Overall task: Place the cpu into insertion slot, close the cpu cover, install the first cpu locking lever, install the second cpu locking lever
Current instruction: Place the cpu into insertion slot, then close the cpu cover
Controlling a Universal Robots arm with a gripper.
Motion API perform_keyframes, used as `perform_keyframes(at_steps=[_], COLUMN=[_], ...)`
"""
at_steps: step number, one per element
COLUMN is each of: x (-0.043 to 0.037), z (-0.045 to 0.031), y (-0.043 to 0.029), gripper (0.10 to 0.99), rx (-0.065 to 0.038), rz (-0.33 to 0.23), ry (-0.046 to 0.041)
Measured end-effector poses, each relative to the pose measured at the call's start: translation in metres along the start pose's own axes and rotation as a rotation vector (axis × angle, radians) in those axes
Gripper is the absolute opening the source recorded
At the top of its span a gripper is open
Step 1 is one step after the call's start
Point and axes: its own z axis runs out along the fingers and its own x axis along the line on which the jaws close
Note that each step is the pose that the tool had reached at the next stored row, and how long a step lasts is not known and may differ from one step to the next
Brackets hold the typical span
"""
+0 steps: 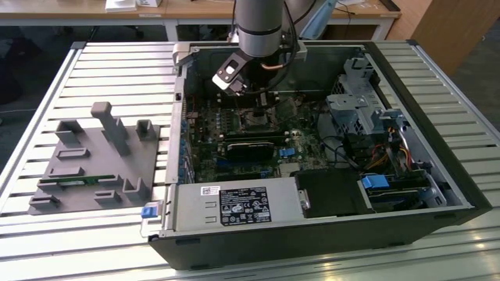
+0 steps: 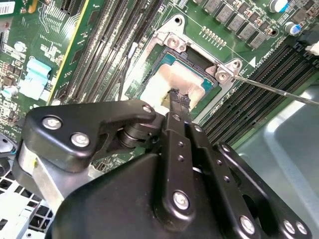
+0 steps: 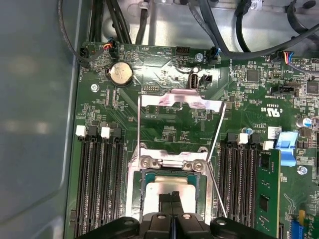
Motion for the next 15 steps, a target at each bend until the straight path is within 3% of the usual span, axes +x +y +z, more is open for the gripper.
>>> perform_keyframes(at_steps=[15], x=[-0.0001], z=[-0.0053], y=[0.0004], gripper=[0.122], rx=[0.000], rz=[0.000], ry=[0.0004])
